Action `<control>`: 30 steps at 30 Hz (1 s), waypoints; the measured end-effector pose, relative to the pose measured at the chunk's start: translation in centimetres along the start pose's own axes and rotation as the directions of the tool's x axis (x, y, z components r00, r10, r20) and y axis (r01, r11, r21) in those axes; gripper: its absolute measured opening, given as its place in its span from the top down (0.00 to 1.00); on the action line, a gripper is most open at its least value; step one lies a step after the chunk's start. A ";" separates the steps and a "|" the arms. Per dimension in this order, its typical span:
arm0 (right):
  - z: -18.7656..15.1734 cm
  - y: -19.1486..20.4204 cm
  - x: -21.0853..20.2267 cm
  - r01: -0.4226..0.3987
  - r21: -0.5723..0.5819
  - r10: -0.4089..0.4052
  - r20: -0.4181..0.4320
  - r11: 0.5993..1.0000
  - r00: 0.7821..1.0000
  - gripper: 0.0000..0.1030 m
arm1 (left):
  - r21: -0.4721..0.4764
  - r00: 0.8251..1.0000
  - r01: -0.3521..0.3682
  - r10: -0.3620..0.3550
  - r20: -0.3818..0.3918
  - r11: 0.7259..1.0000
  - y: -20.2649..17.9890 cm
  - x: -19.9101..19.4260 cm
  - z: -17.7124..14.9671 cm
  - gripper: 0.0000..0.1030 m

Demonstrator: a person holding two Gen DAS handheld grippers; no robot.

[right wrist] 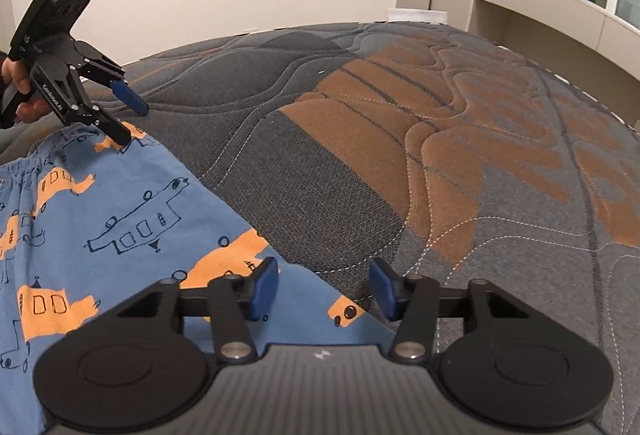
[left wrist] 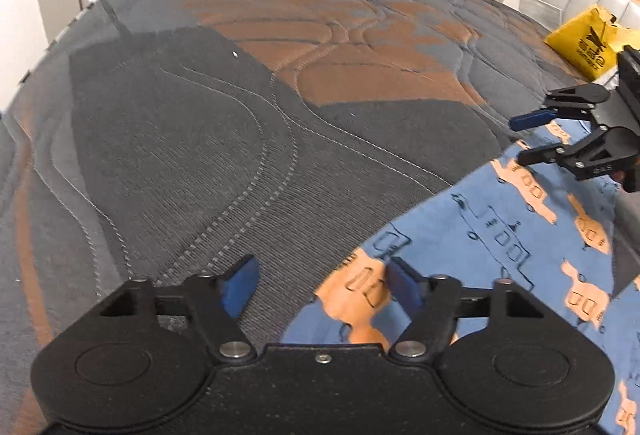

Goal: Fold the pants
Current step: 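Close the left gripper on the waistband while the right gripper pinches the leg hem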

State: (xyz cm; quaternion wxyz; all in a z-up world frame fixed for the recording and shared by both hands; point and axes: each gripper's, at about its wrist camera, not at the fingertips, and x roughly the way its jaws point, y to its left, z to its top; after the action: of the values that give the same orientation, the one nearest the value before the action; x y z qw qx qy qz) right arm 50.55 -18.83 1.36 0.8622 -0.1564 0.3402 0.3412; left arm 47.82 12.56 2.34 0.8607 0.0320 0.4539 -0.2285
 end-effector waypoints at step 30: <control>0.8 3.1 0.6 0.057 -0.069 -0.058 -0.010 0.996 0.998 0.98 | -0.020 0.991 -0.090 0.092 0.101 0.996 -3.7 -2.2 -0.2 0.98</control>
State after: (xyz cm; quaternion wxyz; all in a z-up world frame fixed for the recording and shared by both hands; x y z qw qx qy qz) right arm 49.14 -15.90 1.37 0.8636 -0.1978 0.3287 0.3270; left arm 45.01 10.07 4.50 0.8924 0.0342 0.4093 -0.1869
